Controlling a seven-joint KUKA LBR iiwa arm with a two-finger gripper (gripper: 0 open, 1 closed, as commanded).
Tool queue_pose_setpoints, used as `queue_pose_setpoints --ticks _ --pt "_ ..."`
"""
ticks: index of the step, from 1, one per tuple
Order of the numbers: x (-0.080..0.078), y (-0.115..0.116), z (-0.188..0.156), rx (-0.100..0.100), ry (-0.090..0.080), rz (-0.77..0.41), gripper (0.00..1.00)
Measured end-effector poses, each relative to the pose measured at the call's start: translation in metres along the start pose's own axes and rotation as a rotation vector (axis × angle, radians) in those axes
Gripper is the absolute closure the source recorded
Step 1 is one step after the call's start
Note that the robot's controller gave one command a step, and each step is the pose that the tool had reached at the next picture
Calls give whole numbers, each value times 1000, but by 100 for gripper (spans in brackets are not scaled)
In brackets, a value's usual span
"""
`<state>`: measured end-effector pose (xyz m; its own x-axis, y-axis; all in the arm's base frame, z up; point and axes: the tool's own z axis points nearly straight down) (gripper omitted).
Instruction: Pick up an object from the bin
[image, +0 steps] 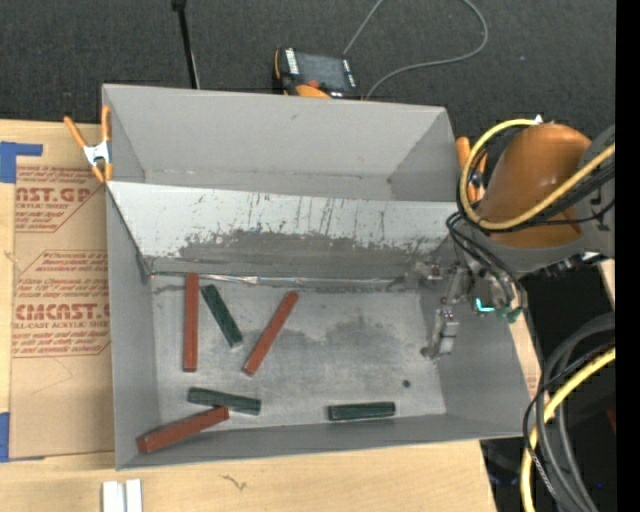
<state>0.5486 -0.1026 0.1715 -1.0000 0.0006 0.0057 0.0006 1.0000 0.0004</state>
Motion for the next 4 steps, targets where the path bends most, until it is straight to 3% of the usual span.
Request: queue_pose_setpoints --ticks 1,2,3,4 --pt "65 85 50 -4 3 -91 0" --pt "67 104 8 -1 -9 -18 0" --pt "16 193 56 -4 -7 -53 0" --pt "3 222 103 0 -5 -461 0"
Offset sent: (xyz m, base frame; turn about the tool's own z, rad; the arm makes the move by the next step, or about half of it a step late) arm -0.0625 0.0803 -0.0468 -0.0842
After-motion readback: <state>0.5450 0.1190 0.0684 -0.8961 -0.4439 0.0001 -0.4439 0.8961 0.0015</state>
